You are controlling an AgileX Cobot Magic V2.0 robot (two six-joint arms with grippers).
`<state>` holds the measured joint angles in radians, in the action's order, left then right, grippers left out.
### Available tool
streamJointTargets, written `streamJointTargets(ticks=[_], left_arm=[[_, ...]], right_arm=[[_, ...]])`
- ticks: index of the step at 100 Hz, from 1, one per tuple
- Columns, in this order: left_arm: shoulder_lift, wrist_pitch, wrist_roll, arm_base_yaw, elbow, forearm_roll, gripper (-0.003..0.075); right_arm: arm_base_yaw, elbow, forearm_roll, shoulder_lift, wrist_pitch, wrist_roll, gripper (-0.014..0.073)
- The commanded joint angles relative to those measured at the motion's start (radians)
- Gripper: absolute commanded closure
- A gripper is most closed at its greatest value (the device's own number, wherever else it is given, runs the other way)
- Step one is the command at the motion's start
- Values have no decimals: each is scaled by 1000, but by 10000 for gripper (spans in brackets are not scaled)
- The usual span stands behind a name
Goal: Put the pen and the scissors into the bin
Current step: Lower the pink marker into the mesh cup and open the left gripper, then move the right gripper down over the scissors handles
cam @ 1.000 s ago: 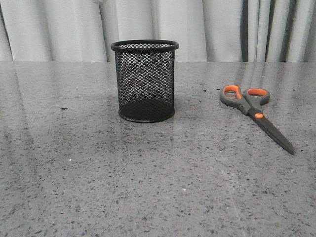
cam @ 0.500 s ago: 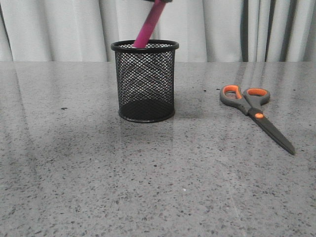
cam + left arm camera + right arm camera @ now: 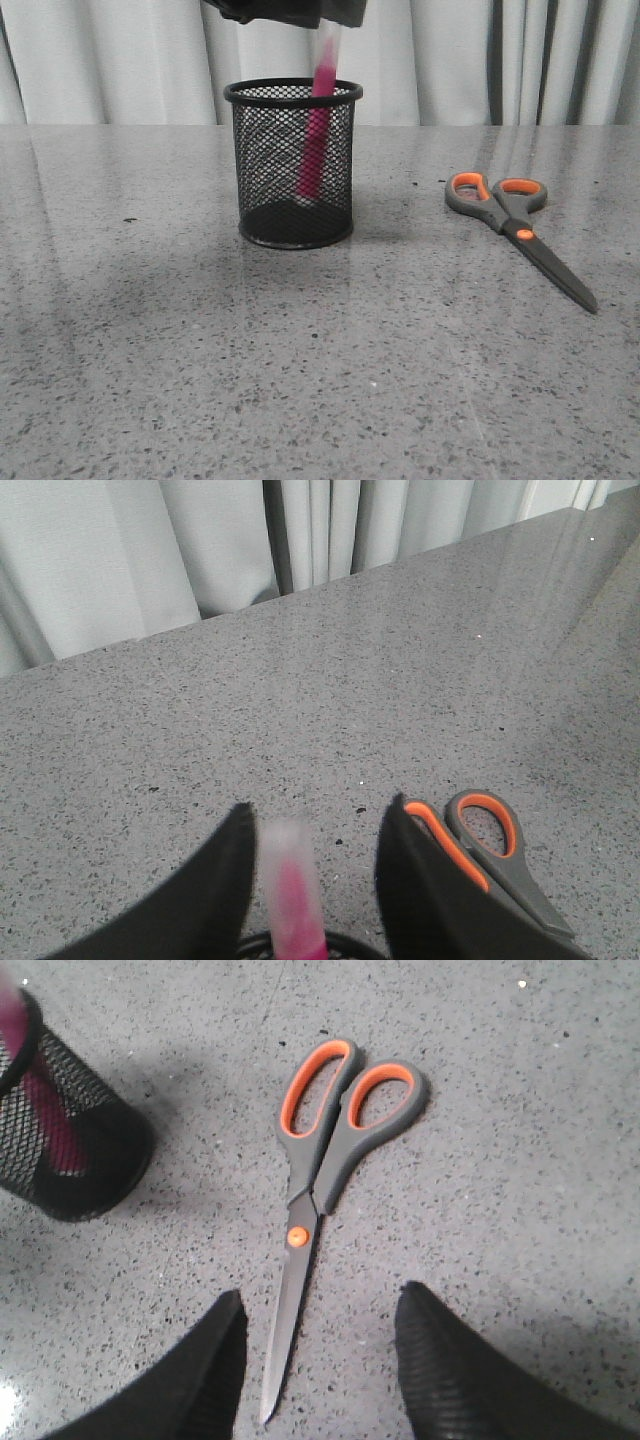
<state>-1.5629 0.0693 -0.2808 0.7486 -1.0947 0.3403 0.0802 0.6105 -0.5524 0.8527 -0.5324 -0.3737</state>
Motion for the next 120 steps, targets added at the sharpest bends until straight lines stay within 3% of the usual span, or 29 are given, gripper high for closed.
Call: streamJointTargets(ticks=[1, 23, 55, 85, 120], left_arm=[[48, 65, -1, 5, -27, 5, 385], [142, 29, -1, -50, -27, 5, 386], [346, -197, -1, -265, -9, 5, 386], [559, -146, -1, -395, 155, 5, 386], [649, -152, -1, -430, 205, 5, 386]], right_arm=[[-5, 38, -15, -3, 84, -10, 286], [-5, 38, -25, -3, 61, -10, 286], [-5, 119, -25, 79, -89, -84, 286], [23, 290, -28, 284, -233, -102, 286], [23, 308, -128, 357, -221, -104, 286]])
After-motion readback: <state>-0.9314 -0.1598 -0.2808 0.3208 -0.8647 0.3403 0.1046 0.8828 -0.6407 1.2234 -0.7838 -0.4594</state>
